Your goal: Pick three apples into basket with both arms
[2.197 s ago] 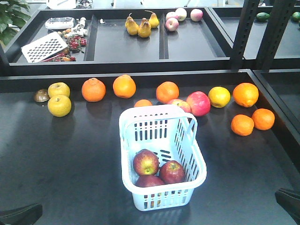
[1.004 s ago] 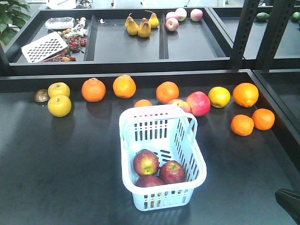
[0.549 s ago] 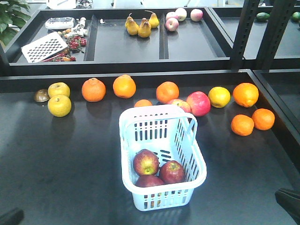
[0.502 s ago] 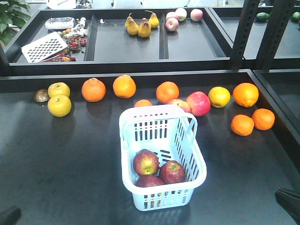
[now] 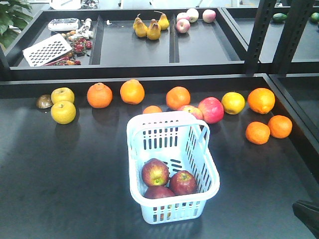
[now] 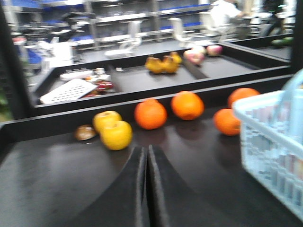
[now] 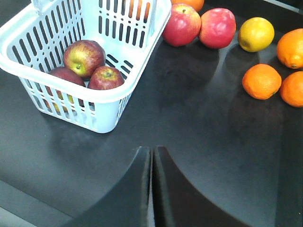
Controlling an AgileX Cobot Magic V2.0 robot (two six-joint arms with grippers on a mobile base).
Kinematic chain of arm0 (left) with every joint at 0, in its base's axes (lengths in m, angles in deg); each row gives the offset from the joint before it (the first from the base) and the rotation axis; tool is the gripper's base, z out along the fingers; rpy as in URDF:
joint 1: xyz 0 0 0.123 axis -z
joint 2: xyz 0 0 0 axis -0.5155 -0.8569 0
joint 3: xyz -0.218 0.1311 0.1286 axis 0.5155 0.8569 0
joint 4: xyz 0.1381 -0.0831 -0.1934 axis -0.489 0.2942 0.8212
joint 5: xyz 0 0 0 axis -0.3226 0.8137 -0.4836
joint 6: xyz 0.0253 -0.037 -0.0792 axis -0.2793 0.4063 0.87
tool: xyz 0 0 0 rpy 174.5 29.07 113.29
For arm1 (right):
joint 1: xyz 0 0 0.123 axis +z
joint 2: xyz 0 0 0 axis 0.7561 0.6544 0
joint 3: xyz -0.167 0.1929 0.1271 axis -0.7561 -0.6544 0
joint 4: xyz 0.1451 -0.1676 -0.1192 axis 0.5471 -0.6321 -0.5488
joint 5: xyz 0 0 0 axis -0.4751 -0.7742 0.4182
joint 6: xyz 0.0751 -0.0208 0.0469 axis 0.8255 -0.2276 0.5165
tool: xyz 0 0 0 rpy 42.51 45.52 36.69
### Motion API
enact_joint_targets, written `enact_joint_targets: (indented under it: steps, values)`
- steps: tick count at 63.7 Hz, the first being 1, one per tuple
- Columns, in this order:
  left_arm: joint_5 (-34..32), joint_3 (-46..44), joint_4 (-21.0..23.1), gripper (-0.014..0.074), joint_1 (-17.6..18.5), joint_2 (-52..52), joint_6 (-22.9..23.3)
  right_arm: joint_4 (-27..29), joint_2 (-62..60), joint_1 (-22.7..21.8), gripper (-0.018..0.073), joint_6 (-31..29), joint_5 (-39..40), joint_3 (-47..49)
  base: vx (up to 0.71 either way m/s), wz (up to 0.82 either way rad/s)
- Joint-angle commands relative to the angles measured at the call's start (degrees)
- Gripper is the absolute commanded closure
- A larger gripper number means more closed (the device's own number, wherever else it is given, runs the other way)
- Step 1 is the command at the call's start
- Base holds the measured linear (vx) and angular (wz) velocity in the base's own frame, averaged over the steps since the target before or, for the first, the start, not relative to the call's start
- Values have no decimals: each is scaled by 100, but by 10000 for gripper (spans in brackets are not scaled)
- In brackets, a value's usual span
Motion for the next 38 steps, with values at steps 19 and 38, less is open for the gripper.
enact_joint_targets:
  steps: [19, 38]
  values:
    - [-545, 54, -25, 603, -632, 100, 57, -79, 14, 19, 564, 8, 357, 147, 0, 0]
    - [-677, 54, 177, 603, -964, 100, 57, -79, 14, 19, 564, 8, 346, 147, 0, 0]
